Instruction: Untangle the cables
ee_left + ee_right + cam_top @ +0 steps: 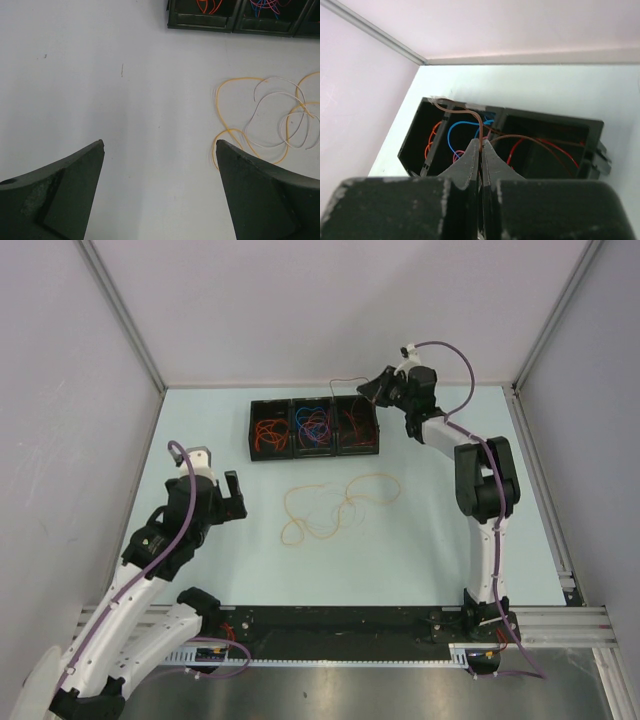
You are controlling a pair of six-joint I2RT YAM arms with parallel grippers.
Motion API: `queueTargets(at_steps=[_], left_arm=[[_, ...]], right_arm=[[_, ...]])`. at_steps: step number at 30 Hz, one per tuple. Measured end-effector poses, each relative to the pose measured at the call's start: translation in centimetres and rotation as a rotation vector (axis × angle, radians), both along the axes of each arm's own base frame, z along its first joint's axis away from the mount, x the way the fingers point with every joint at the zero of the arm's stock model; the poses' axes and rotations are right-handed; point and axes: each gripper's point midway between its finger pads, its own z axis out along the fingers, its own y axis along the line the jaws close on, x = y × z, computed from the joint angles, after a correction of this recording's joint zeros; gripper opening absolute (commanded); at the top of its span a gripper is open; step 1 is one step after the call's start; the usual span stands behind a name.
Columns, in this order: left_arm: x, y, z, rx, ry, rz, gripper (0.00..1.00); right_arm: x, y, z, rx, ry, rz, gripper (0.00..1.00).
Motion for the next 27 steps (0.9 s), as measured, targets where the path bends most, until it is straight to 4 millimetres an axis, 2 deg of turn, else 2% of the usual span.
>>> queueTargets(at_steps=[4, 7, 10, 11, 13, 14, 16, 20, 24, 27], left_arm=[[0.2, -0.4, -0.2, -0.007, 0.009, -0.015, 0.93], [1.0, -1.6, -0.3, -0.036, 0.012, -0.04, 0.84], [3.3, -3.6, -0.6, -0.079, 0.025, -0.067, 0.58], [4.2, -4.4, -0.4, -0.098, 0.023, -0.071, 0.37], [7.1, -6.4, 0.1, -0.136, 0.007, -0.085, 0.24], [8.7, -7.2, 0.4, -0.145, 0.002, -0.087, 0.11], [12.5, -9.4, 1.8, -0.18, -0.039, -0.099, 0.02], [20.8, -14.4, 4.9, -0.242, -0.131, -0.15, 0.0], [28.1, -19.4, 7.2, -0.313, -0.219, -0.23, 0.0], [31.5, -21.7, 7.3, -0.338, -0.251, -0.263, 0.0]], right_arm=[[0.1, 0.4, 0.7, -0.003, -0.069, 0.009, 0.0], [-0.8, 0.3, -0.4, -0.033, -0.089, 0.017, 0.0], [-1.4, 0.3, -2.0, -0.07, -0.086, 0.028, 0.0], [-1.5, 0.3, -2.2, -0.078, -0.089, 0.029, 0.0], [-1.6, 0.3, -2.5, -0.093, -0.099, 0.033, 0.0], [-1.5, 0.3, -2.4, -0.097, -0.107, 0.034, 0.0], [-1.4, 0.3, -2.0, -0.103, -0.134, 0.035, 0.0], [-1.2, 0.3, -1.1, -0.112, -0.189, 0.035, 0.0], [-1.1, 0.2, -0.4, -0.122, -0.231, 0.039, 0.0], [-1.1, 0.1, -0.2, -0.133, -0.253, 0.053, 0.0]])
